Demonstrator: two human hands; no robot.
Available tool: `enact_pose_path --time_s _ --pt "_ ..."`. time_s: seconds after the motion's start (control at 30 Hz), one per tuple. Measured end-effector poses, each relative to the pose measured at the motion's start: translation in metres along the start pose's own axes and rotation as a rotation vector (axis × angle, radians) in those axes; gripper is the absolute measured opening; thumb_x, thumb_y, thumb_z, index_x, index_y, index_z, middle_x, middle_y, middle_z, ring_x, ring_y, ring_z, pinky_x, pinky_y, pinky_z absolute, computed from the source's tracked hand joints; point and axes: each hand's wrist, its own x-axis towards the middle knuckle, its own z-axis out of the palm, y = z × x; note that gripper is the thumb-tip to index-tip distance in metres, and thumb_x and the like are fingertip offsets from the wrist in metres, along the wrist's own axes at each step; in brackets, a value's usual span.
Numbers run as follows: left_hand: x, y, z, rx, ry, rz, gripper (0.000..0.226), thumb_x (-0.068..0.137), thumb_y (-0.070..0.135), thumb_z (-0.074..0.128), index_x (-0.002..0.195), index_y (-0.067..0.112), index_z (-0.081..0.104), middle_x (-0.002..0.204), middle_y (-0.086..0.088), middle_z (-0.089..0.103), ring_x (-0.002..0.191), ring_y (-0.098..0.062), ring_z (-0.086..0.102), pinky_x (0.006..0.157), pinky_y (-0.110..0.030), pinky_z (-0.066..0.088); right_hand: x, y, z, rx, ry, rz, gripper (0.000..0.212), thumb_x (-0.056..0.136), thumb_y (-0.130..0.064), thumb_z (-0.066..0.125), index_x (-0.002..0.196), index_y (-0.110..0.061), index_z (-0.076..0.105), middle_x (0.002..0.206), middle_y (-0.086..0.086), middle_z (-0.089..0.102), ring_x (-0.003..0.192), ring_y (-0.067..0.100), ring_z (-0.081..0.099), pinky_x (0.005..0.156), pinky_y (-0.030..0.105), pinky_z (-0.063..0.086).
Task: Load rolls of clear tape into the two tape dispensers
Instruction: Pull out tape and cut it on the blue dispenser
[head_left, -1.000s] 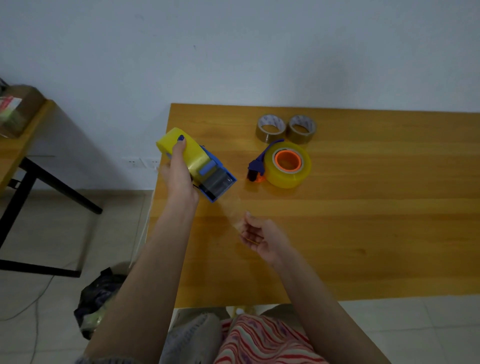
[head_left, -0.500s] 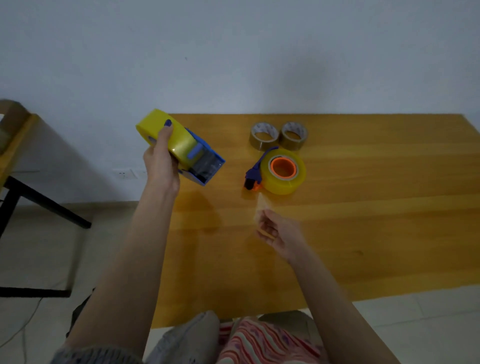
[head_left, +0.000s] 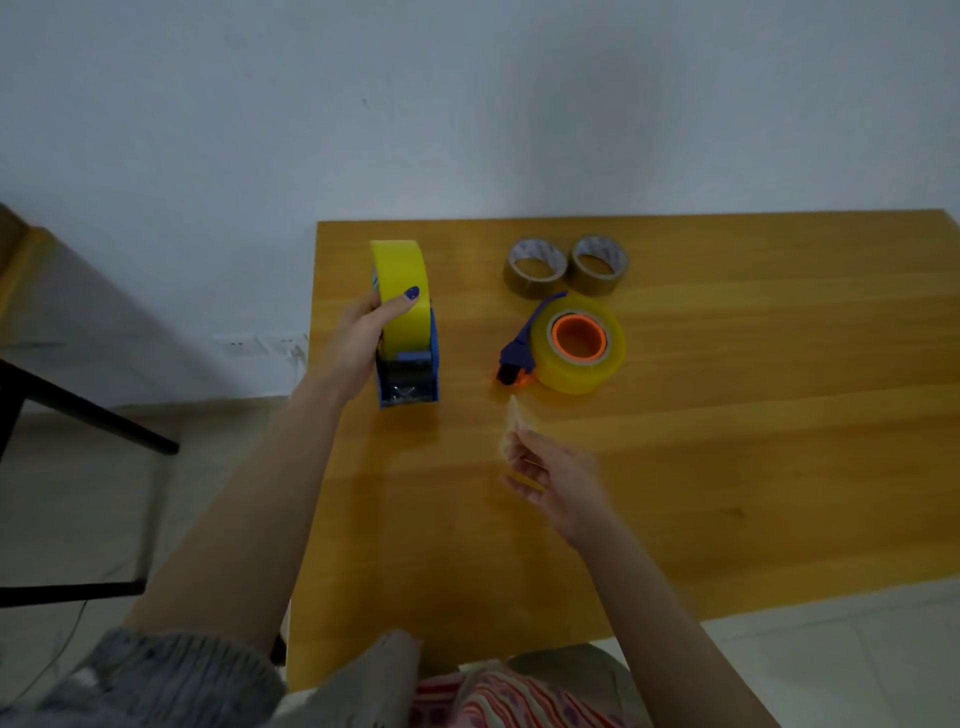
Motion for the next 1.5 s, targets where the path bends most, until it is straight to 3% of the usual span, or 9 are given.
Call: enact_pose_path --time_s 0.13,0.23,0.3,0.43,0.6,0.73,1.0,1.23,1.5 --pt "0.015 -0.012 -0.007 0.065 -0.036 -0.023 0.020 0.091 0.018 0.058 0.109 0.016 0.065 0.104 -0.001 0.068 0.096 -0.019 0.065 0.081 -0.031 0.049 0.003 0.000 -0.003 -0.010 0.010 -0.013 0.014 0.089 -0.013 0.062 0.090 -0.001 0.068 0.075 0.006 0.062 0.072 0.015 0.058 0.076 0.037 0.054" --pt "0.022 -0.019 -0.010 0.011 -0.015 -0.039 0.020 0.090 0.007 0.055 0.106 0.016 0.063 0.097 0.006 0.069 0.087 -0.008 0.068 0.071 -0.020 0.053 0.004 0.000 -0.006 -0.026 0.013 -0.017 0.014 0.090 -0.014 0.061 0.090 -0.001 0.068 0.074 0.005 0.062 0.071 0.015 0.058 0.073 0.035 0.055" --pt "0.026 -0.022 -0.014 -0.021 -0.011 -0.049 0.028 0.091 0.001 0.051 0.117 0.009 0.057 0.104 0.003 0.065 0.091 -0.009 0.065 0.070 -0.017 0.053 0.006 0.001 -0.007 -0.027 0.014 -0.009 0.014 0.090 -0.014 0.062 0.088 -0.001 0.068 0.073 0.005 0.062 0.072 0.015 0.058 0.075 0.037 0.055" --pt "0.032 -0.021 -0.026 0.011 -0.035 -0.070 0.035 0.092 0.001 0.050 0.127 0.006 0.050 0.110 0.002 0.062 0.101 -0.012 0.060 0.079 -0.019 0.051 0.011 0.000 -0.006 -0.029 0.014 0.004 0.014 0.088 -0.014 0.064 0.085 -0.002 0.069 0.074 0.006 0.062 0.072 0.016 0.058 0.074 0.036 0.056" --pt "0.037 -0.015 -0.038 0.195 -0.196 -0.090 0.043 0.089 0.011 0.059 0.130 0.017 0.050 0.130 0.000 0.058 0.119 -0.015 0.055 0.101 -0.030 0.041 0.014 -0.002 0.006 -0.031 -0.024 0.016 0.013 0.089 -0.012 0.063 0.080 -0.003 0.068 0.071 0.005 0.061 0.070 0.015 0.056 0.070 0.034 0.055" --pt "0.035 -0.016 -0.037 0.189 -0.130 -0.072 0.038 0.091 0.011 0.057 0.127 0.019 0.051 0.124 0.001 0.061 0.118 -0.018 0.055 0.103 -0.034 0.041 0.014 -0.006 0.011 -0.048 -0.060 0.026 0.012 0.088 -0.012 0.063 0.081 -0.003 0.067 0.072 0.005 0.061 0.071 0.015 0.056 0.075 0.036 0.054" --pt "0.034 -0.015 -0.022 0.260 0.021 0.016 0.042 0.088 0.012 0.062 0.128 0.013 0.052 0.118 -0.001 0.061 0.106 -0.013 0.059 0.085 -0.018 0.047 0.015 -0.014 0.007 -0.045 -0.089 0.019 0.011 0.089 -0.011 0.062 0.084 -0.003 0.067 0.074 0.006 0.061 0.071 0.014 0.056 0.074 0.035 0.054" --pt "0.040 -0.009 -0.022 0.307 0.017 -0.020 0.042 0.091 0.013 0.058 0.132 0.012 0.050 0.128 -0.004 0.058 0.118 -0.020 0.055 0.102 -0.034 0.042 0.016 -0.021 0.004 -0.062 -0.090 0.001 0.011 0.087 -0.012 0.065 0.080 -0.005 0.068 0.072 0.004 0.063 0.071 0.015 0.057 0.073 0.034 0.055" --pt "0.042 -0.005 -0.024 0.306 0.077 -0.027 0.040 0.088 0.023 0.063 0.127 0.018 0.052 0.126 -0.003 0.060 0.116 -0.019 0.056 0.103 -0.037 0.043 0.018 -0.024 0.006 -0.064 -0.116 0.016 0.012 0.088 -0.013 0.064 0.079 -0.006 0.069 0.074 0.004 0.063 0.070 0.014 0.057 0.071 0.032 0.056"
